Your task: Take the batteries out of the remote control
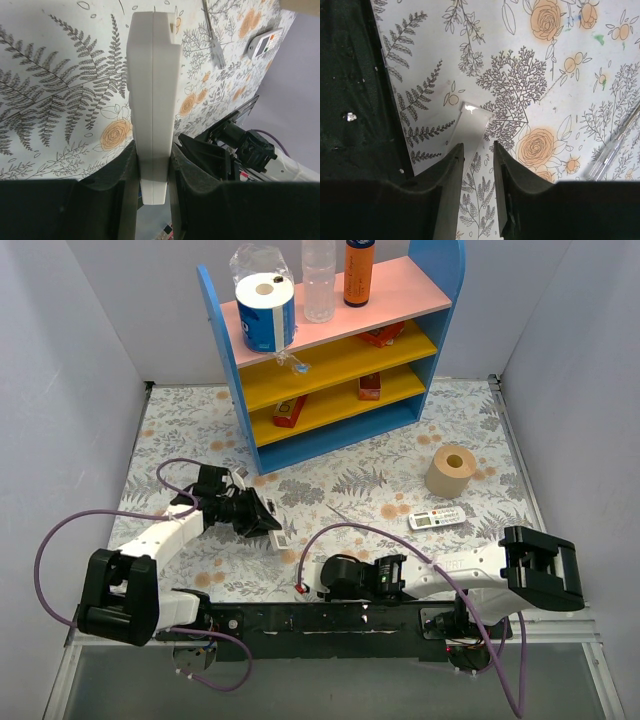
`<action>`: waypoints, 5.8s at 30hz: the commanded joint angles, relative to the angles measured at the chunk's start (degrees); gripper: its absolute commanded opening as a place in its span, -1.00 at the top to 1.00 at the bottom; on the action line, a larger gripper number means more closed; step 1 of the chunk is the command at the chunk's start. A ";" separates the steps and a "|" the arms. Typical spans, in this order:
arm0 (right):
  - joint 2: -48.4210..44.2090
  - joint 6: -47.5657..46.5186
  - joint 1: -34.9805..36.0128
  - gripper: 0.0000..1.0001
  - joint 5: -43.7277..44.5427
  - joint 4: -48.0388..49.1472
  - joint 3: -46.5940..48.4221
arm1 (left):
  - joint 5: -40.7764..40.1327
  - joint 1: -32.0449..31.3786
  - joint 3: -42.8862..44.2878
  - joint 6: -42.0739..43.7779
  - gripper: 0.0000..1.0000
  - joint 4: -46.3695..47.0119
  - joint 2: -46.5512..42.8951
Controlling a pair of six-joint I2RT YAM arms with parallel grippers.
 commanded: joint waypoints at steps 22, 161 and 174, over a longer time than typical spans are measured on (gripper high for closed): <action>-8.94 15.98 -6.34 0.22 7.80 -0.10 2.03 | -9.43 -6.16 -1.34 -5.78 0.25 -2.66 2.68; -30.45 49.75 -63.11 0.78 -17.38 -8.58 -2.35 | -5.85 -10.90 4.81 3.02 -0.92 3.38 -15.43; -32.69 65.71 -62.94 0.80 -71.11 43.56 -11.76 | 7.52 -13.72 10.69 -8.68 -0.85 18.07 -11.13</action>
